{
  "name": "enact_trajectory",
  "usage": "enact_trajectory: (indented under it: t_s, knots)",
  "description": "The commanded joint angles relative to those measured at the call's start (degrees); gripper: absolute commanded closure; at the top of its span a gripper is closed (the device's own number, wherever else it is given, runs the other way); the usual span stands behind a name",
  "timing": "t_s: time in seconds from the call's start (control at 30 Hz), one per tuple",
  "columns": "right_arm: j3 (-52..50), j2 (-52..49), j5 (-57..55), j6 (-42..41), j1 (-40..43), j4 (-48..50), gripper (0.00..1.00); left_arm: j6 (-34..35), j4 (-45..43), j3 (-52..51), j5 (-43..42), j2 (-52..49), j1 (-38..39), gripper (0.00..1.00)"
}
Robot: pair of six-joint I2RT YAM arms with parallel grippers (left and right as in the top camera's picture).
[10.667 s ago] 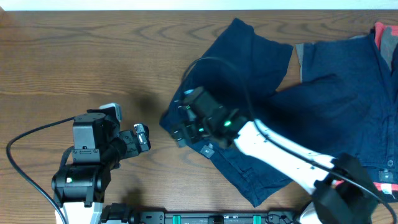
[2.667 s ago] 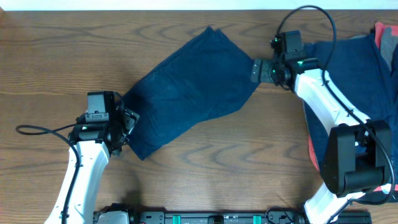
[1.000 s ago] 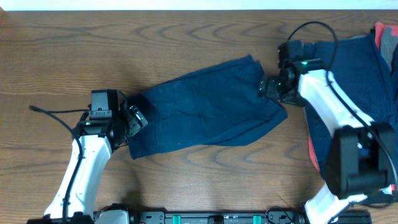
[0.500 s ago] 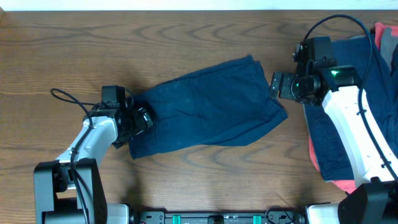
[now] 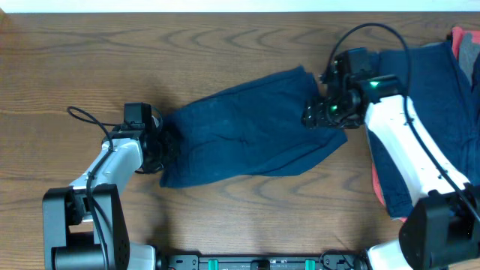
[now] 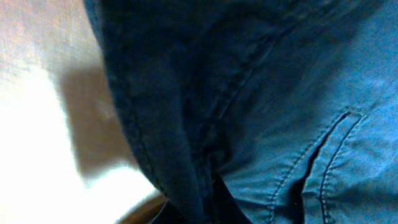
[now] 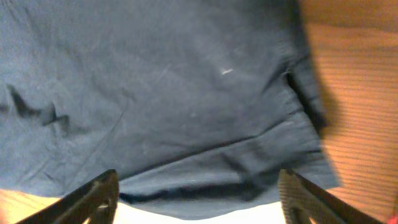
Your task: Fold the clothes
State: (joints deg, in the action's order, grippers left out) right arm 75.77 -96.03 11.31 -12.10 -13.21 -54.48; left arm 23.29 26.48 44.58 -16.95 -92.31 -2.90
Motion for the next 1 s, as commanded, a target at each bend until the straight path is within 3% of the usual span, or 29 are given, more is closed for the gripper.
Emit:
enact_trajectory:
  t_s: [0.0, 0.07, 0.17, 0.3, 0.53, 0.73, 0.97]
  knots:
    - [-0.04, -2.12, 3.08, 2.47, -2.69, 0.04, 0.31, -0.37, 4.33, 0.74, -0.57, 1.53, 0.07, 0.94]
    - [-0.04, -3.56, 4.70, 3.41, -4.48, 0.22, 0.50, -0.35, 8.39, 2.29, -0.57, 4.04, 0.07, 0.94]
    - [-0.04, -5.70, 8.37, 3.45, -6.88, 1.46, 0.99, -0.37, 14.21, 4.46, -0.48, 8.28, 0.07, 0.94]
    - [-0.04, -9.18, 17.33, 7.19, -10.38, 2.47, 0.99, -0.37, 19.65, 7.41, 0.07, 14.16, 0.07, 0.94]
    - [-0.04, -16.87, 21.81, 7.93, -18.73, 6.47, 0.99, -0.35, 28.13, 13.60, 0.02, 20.76, 0.09, 0.94]
    - [-0.04, -22.82, 31.85, 7.82, -27.12, 13.00, 0.99, -0.37, 30.08, 19.28, 0.02, 22.58, 0.09, 0.94]
    - [0.04, -24.59, 28.87, 3.13, -33.88, 21.99, 0.98, -0.33, 31.61, 23.93, -3.93, 22.58, 0.09, 0.94]
